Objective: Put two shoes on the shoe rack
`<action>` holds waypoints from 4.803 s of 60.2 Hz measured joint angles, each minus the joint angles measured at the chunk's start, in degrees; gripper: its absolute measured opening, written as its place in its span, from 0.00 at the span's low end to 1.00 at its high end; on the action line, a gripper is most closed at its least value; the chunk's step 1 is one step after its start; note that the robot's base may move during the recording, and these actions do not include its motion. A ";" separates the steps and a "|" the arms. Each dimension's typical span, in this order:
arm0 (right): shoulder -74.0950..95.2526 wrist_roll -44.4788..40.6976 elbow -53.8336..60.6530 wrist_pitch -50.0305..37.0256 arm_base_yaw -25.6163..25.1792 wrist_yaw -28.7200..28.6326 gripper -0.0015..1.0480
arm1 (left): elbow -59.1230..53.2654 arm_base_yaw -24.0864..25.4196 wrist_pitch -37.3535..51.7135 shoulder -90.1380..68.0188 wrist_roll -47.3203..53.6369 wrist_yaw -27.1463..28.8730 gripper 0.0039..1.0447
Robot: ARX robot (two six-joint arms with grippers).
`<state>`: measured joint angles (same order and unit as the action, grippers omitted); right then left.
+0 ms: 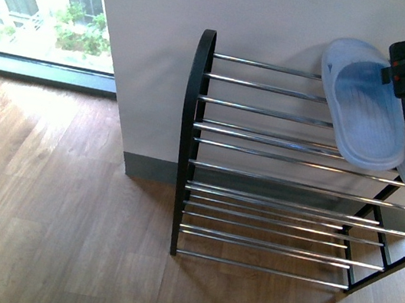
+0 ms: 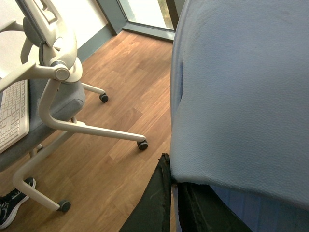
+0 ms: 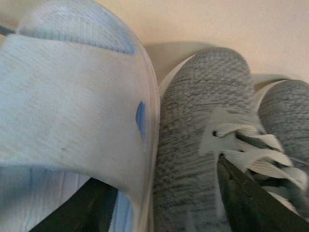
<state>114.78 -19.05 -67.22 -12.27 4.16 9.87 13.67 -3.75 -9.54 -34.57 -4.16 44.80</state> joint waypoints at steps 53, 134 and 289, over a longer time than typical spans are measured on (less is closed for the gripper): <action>-33.11 17.88 43.93 -45.81 -14.34 -19.67 0.21 | 0.00 0.00 0.00 0.00 0.00 0.00 0.01; -86.71 18.45 66.14 -15.50 -4.37 -9.94 0.01 | 0.00 0.00 0.00 0.00 0.02 0.00 0.01; -114.55 18.47 66.14 12.24 -4.26 -9.86 0.91 | 38.51 -16.46 4.94 -48.57 -15.26 -24.57 0.01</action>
<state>0.23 -0.58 -1.08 -0.03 -0.10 0.01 52.18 -20.21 -4.60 -83.13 -19.42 20.23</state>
